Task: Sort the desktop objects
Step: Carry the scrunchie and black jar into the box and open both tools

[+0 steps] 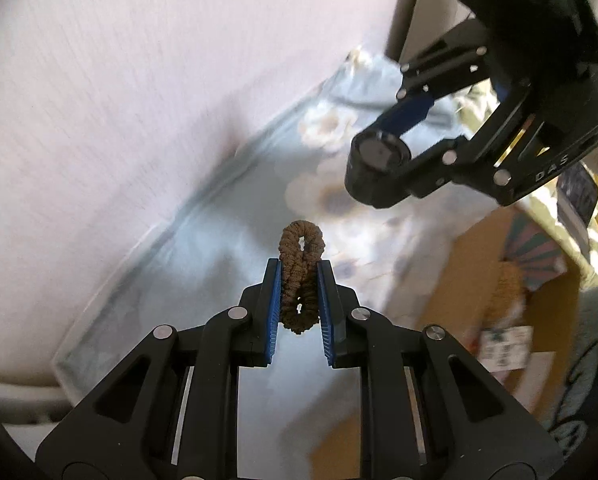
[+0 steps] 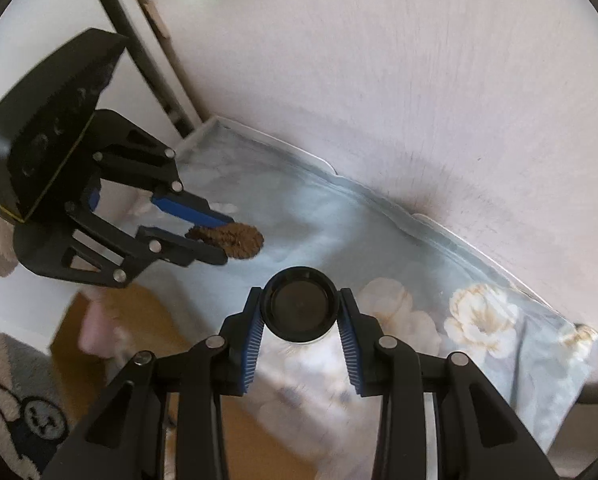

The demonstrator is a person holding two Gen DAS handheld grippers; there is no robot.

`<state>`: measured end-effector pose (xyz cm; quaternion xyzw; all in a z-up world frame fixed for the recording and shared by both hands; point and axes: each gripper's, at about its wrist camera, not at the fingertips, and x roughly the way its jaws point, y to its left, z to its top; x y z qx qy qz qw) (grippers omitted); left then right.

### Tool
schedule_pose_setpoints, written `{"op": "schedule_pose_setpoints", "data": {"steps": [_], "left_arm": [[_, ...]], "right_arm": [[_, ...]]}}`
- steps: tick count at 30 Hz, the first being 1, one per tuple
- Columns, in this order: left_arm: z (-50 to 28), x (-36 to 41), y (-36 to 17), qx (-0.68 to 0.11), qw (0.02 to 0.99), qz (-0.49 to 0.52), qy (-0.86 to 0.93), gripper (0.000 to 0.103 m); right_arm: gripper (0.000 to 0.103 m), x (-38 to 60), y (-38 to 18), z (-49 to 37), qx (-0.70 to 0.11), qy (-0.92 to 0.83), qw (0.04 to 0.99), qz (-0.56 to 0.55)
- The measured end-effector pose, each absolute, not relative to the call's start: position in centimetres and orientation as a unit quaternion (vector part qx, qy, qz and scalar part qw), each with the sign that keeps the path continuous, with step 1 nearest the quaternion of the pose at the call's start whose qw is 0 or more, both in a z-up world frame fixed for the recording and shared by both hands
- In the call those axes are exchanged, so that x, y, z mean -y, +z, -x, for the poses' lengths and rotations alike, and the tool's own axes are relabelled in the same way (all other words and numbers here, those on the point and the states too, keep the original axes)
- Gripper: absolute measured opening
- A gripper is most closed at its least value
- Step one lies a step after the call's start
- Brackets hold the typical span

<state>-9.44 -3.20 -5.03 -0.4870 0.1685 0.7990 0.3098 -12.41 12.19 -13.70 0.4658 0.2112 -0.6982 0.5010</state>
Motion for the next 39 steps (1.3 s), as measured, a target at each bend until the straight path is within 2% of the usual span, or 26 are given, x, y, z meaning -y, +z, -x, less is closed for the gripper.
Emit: {"op": "schedule_pose_setpoints", "data": {"steps": [5, 11, 12, 14, 24, 39], "left_arm": [[5.2, -0.1, -1.9, -0.157, 0.295, 0.485, 0.808, 0.015], [-0.9, -0.1, -2.1, -0.133, 0.275, 0.504, 0.808, 0.015], [0.0, -0.5, -5.2, -0.133, 0.272, 0.506, 0.808, 0.015], [-0.3, -1.8, -7.5, -0.132, 0.268, 0.508, 0.808, 0.015], [-5.0, -2.8, -13.8, -0.088, 0.230, 0.533, 0.809, 0.015], [-5.8, -2.5, -16.1, -0.070, 0.180, 0.551, 0.812, 0.016]], "right_arm": [[0.033, -13.4, -11.8, 8.7, -0.218, -0.691, 0.513, -0.460], [0.033, -15.2, -12.4, 3.3, -0.226, -0.670, 0.528, -0.470], [0.033, -15.8, -12.1, 2.5, -0.224, -0.667, 0.529, -0.473], [0.033, -16.6, -12.1, 0.9, -0.225, -0.662, 0.529, -0.480], [0.033, -17.4, -15.8, -3.5, -0.244, -0.643, 0.527, -0.499], [0.033, -17.9, -17.1, -3.3, -0.248, -0.634, 0.523, -0.513]]}}
